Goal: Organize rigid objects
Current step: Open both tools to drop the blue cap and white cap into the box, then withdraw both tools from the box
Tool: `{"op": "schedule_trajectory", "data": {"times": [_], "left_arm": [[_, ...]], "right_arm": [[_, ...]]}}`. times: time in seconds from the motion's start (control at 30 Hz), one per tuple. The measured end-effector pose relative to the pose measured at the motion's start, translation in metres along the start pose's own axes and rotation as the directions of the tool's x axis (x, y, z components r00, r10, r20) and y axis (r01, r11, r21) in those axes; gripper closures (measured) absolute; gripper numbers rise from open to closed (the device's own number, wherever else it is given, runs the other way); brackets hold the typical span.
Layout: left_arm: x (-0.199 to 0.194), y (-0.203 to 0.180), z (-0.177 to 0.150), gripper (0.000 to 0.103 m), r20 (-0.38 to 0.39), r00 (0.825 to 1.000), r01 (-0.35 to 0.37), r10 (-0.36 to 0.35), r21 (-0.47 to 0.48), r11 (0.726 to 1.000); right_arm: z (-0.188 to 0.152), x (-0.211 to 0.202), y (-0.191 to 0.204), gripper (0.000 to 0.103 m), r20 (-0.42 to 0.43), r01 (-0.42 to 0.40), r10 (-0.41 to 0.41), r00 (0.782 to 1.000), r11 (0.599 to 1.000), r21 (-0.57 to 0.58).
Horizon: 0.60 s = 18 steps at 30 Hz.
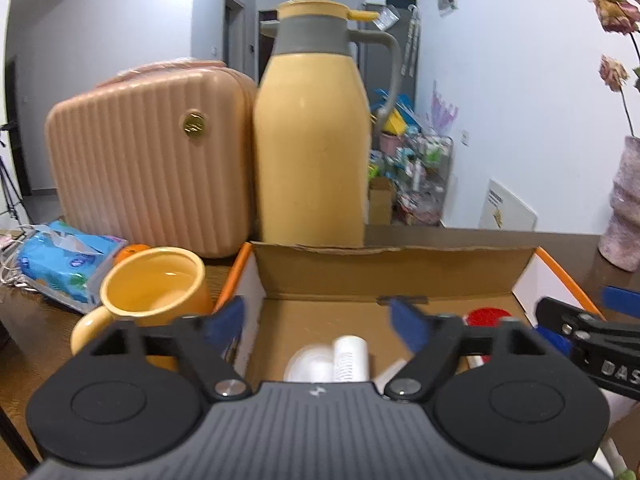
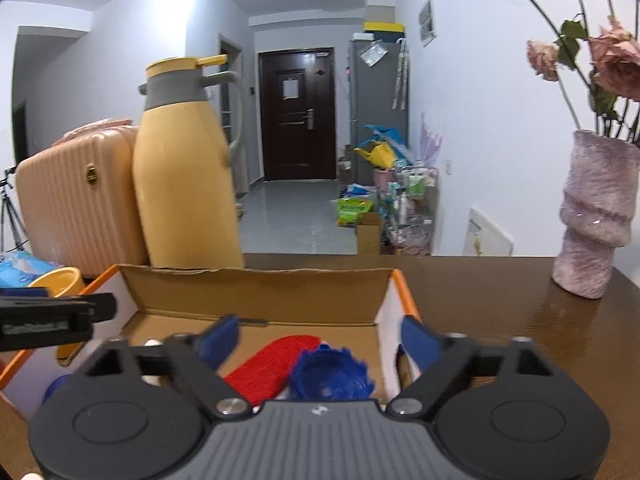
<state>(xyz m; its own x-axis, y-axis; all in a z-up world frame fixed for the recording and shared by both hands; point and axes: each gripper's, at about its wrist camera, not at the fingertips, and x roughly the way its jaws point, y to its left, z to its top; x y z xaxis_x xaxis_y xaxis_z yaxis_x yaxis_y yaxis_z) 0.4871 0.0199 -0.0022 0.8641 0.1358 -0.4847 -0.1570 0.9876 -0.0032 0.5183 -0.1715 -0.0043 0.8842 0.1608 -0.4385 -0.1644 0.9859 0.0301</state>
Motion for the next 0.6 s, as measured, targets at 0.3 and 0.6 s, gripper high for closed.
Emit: {"op": "schedule_trajectory", "data": {"times": [0.3,0.6], "left_arm": [[-0.0012,0.0034,0.0019,0.000,0.015,0.999,-0.032,0.033,-0.016,0.999],[-0.0029,0.0043,0.0015,0.000,0.022,0.999,-0.029,0.030,-0.017,0.999]], "right_arm": [[-0.0003,0.0008,-0.0053,0.000,-0.002,0.016,-0.016,1.000,0.999,0.027],[-0.0006,-0.0019,-0.0050,0.000,0.004,0.013,-0.014,1.000,0.999,0.031]]}}
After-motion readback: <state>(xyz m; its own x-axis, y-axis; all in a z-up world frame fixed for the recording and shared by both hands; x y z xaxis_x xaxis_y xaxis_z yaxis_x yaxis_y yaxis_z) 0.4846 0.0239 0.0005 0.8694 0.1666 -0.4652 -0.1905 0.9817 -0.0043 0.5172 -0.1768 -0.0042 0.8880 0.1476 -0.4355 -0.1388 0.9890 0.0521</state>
